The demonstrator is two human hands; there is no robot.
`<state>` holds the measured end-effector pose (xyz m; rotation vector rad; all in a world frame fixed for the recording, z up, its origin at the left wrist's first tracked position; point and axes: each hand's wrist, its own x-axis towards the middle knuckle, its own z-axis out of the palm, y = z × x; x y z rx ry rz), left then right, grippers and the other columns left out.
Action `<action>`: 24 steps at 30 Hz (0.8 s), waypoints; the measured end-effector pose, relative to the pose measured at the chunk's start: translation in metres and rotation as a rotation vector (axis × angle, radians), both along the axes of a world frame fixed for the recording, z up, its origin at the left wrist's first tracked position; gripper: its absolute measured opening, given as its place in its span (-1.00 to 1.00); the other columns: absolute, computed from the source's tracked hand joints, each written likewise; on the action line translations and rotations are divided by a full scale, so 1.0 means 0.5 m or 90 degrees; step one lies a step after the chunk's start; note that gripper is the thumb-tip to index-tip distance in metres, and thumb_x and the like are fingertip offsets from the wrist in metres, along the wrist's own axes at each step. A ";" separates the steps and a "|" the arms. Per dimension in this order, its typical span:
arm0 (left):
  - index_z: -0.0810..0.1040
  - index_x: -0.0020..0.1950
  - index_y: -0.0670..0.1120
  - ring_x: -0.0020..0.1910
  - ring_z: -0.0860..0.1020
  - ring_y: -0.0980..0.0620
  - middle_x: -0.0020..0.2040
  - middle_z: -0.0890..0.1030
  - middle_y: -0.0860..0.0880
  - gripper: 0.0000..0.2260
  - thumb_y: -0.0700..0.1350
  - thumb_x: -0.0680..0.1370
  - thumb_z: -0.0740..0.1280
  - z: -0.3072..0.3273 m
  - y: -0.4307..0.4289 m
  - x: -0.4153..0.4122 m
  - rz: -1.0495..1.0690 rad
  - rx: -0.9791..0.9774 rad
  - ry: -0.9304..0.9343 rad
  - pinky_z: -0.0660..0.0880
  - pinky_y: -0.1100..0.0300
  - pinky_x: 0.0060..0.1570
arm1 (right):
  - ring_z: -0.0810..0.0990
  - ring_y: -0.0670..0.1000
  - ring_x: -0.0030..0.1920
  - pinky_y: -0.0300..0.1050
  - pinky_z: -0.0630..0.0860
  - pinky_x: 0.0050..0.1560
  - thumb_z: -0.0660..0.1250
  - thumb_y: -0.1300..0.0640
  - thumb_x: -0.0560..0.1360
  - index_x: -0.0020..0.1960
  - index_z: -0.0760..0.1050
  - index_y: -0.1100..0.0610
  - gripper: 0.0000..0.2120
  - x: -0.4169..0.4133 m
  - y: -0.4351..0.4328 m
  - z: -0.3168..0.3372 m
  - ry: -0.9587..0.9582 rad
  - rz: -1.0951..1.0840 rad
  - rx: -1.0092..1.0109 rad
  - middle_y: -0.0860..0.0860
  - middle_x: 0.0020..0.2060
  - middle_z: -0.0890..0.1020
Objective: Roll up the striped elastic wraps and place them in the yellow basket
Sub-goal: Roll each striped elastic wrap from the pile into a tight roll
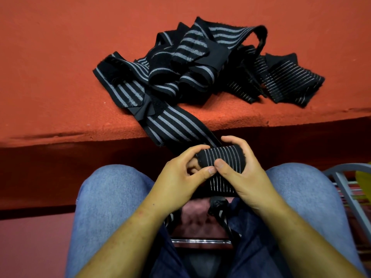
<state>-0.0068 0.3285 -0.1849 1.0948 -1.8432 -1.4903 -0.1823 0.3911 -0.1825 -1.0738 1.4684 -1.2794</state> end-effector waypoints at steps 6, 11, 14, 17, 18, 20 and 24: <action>0.45 0.49 0.10 0.18 0.67 0.04 0.16 0.72 0.07 -0.60 0.02 0.65 0.38 -0.009 0.000 0.005 -0.021 -0.009 -0.032 0.55 -0.03 0.29 | 0.73 -0.06 0.01 -0.13 0.62 0.06 0.48 -0.15 0.40 0.27 0.43 -0.23 -0.53 0.001 -0.001 -0.007 0.003 0.005 0.000 -0.07 0.02 0.73; 0.22 0.65 0.13 0.28 0.53 0.39 0.24 0.58 0.33 -0.46 0.13 0.68 0.25 -0.007 0.012 0.005 -0.053 -0.027 -0.090 0.42 0.35 0.32 | 0.72 -0.05 0.00 -0.12 0.65 0.05 0.49 -0.15 0.41 0.25 0.39 -0.31 -0.53 0.001 -0.001 -0.012 0.018 0.004 0.006 -0.07 0.01 0.71; 0.22 0.64 0.11 0.31 0.45 0.47 0.27 0.53 0.35 -0.50 0.09 0.70 0.22 0.000 0.013 0.006 -0.059 -0.064 -0.119 0.33 0.51 0.27 | 0.70 -0.11 -0.06 -0.15 0.64 -0.01 0.54 -0.01 0.48 0.22 0.40 -0.27 -0.56 0.000 -0.002 -0.020 0.052 -0.001 0.008 -0.14 -0.05 0.69; 0.40 0.53 0.09 0.22 0.59 0.31 0.22 0.66 0.18 -0.65 -0.02 0.73 0.23 0.004 0.014 0.006 -0.052 -0.083 -0.102 0.47 0.40 0.19 | 0.66 -0.14 -0.16 -0.18 0.63 -0.10 0.56 0.03 0.46 0.13 0.44 -0.17 -0.63 0.001 -0.005 -0.022 0.068 -0.008 0.012 -0.16 -0.16 0.67; 0.45 0.47 0.07 0.17 0.62 0.27 0.17 0.68 0.15 -0.70 -0.05 0.73 0.23 0.005 0.014 0.005 -0.045 -0.080 -0.095 0.51 0.35 0.16 | 0.65 -0.15 -0.19 -0.19 0.61 -0.13 0.56 0.03 0.45 0.11 0.45 -0.14 -0.64 0.001 -0.007 -0.022 0.067 -0.014 0.011 -0.17 -0.19 0.66; 0.53 0.37 0.04 0.10 0.65 0.22 0.11 0.70 0.13 -0.77 -0.04 0.73 0.22 0.003 0.012 0.002 -0.018 -0.082 -0.093 0.56 0.18 0.13 | 0.64 -0.19 -0.20 -0.23 0.59 -0.15 0.57 -0.03 0.43 0.09 0.46 -0.09 -0.64 0.002 -0.009 -0.021 0.058 -0.014 0.009 -0.18 -0.19 0.66; 0.59 0.29 0.04 0.10 0.65 0.19 0.09 0.71 0.12 -0.79 -0.01 0.74 0.21 -0.002 0.005 0.003 0.016 -0.082 -0.094 0.55 0.08 0.15 | 0.63 -0.20 -0.14 -0.25 0.56 -0.11 0.55 0.02 0.48 0.10 0.49 -0.08 -0.70 -0.001 -0.009 -0.022 0.084 0.000 -0.002 -0.18 -0.12 0.65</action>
